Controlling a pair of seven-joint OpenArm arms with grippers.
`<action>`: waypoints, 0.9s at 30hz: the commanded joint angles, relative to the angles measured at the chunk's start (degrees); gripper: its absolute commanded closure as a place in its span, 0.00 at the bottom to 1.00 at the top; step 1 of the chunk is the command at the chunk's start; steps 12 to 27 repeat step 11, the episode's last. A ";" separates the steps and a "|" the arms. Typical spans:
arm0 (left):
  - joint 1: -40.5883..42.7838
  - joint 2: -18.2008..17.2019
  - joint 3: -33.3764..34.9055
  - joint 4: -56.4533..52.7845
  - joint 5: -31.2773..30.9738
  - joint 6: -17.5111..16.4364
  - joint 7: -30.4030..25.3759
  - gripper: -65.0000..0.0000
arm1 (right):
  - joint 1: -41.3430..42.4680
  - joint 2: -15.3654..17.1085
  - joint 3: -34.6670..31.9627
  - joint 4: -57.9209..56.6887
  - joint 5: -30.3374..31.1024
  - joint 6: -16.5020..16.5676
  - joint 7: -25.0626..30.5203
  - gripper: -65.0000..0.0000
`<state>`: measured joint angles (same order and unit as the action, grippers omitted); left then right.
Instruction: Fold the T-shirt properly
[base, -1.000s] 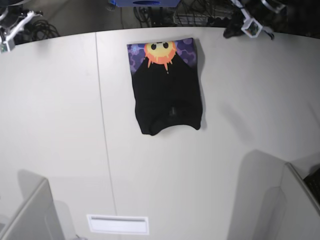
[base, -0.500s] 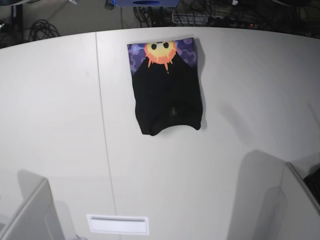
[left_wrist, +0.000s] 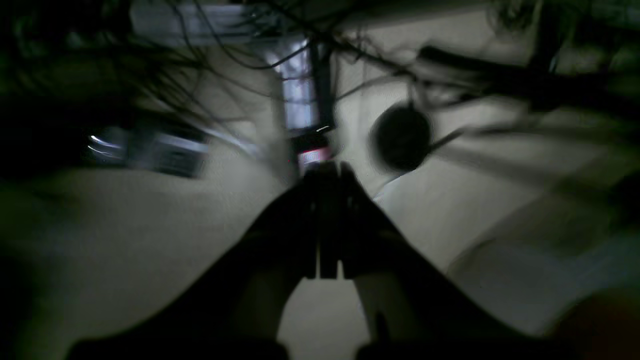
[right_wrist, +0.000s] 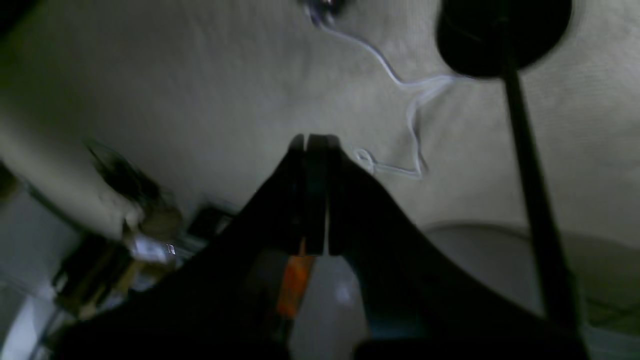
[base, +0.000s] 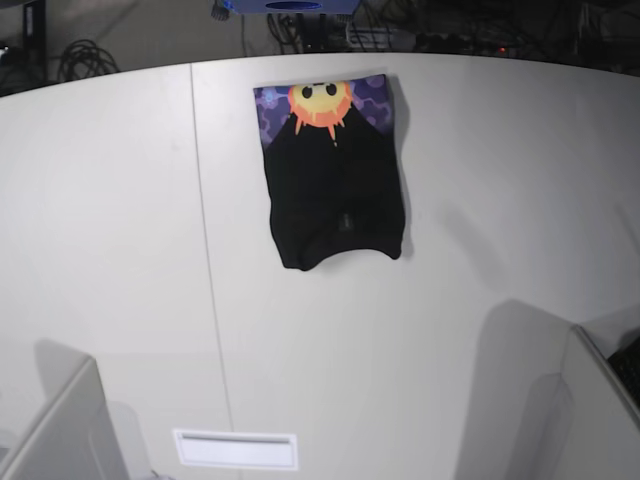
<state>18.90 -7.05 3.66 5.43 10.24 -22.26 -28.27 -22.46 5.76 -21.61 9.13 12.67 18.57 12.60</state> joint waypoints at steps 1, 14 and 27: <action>0.84 -0.38 3.15 -0.38 0.35 2.79 1.68 1.00 | -0.18 -0.18 0.02 -1.35 -0.05 0.47 1.51 1.00; -2.32 0.15 10.80 -0.29 -0.09 14.57 3.61 1.00 | 1.14 -0.97 -0.33 1.38 -0.05 0.47 2.48 1.00; -2.32 0.15 10.80 -0.29 -0.09 14.57 3.61 1.00 | 1.14 -0.97 -0.33 1.38 -0.05 0.47 2.48 1.00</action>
